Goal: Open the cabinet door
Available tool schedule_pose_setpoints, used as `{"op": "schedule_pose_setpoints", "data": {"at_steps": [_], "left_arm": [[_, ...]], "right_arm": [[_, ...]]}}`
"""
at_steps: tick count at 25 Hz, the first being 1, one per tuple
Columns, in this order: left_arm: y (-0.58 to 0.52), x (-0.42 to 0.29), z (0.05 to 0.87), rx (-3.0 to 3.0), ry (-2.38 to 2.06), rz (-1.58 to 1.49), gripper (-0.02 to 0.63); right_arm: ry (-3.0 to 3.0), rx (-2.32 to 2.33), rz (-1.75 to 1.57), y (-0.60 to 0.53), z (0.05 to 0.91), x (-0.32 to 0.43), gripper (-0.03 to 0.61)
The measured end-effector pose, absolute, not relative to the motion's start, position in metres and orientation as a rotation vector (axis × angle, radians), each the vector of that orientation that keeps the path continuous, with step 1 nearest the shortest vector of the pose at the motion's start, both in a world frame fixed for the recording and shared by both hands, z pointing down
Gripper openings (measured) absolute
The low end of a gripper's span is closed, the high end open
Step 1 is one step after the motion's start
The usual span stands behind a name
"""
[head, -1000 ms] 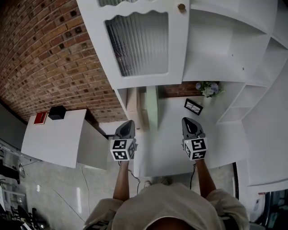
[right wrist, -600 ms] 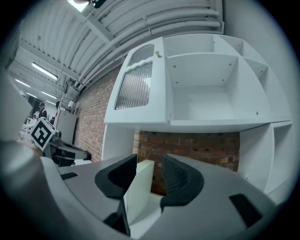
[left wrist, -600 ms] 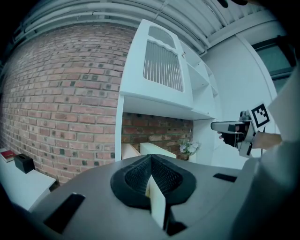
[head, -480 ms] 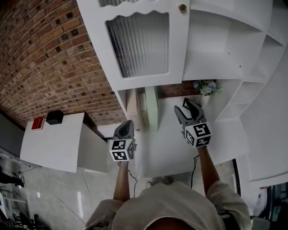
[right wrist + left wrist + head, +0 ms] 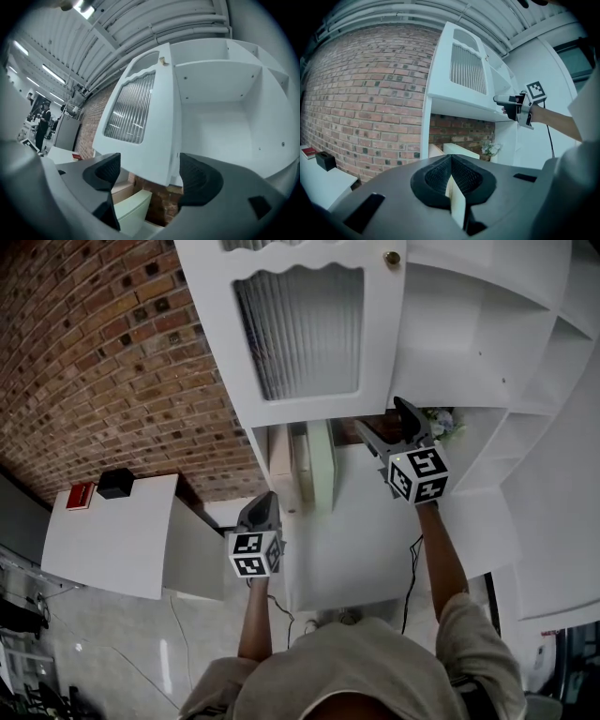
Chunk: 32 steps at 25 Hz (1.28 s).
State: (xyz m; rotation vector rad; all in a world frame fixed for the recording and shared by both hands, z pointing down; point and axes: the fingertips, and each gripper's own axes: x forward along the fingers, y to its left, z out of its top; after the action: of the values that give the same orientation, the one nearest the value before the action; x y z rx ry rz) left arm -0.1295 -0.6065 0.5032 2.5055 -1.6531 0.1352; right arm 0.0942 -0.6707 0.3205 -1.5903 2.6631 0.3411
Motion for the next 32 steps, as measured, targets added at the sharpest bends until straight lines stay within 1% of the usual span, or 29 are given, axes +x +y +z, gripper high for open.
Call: {"op": "schedule_pose_setpoints", "data": {"at_steps": [7,17,25,32], "left_arm": [[-0.603,-0.147,0.502,2.482,-1.696,0.122,0.026],[-0.599,-0.157,0.499,2.457,-1.737,0.107,0.026],[-0.587,-0.163,0.497,2.435,-1.781,0.104,0.026],[-0.575,-0.157,0.501,2.407,-1.805,0.108,0.026]], "right_arm": [[2.666,-1.560,0.332,-0.699,0.298,0.084,0.391],[2.643,-1.562,0.281,-0.709,0.301,0.085,0.383],[2.642,-1.593,0.269,-0.706,0.302,0.086,0.358],[2.616,-1.649,0.282,-0.701,0.302,0.091,0.323]]}}
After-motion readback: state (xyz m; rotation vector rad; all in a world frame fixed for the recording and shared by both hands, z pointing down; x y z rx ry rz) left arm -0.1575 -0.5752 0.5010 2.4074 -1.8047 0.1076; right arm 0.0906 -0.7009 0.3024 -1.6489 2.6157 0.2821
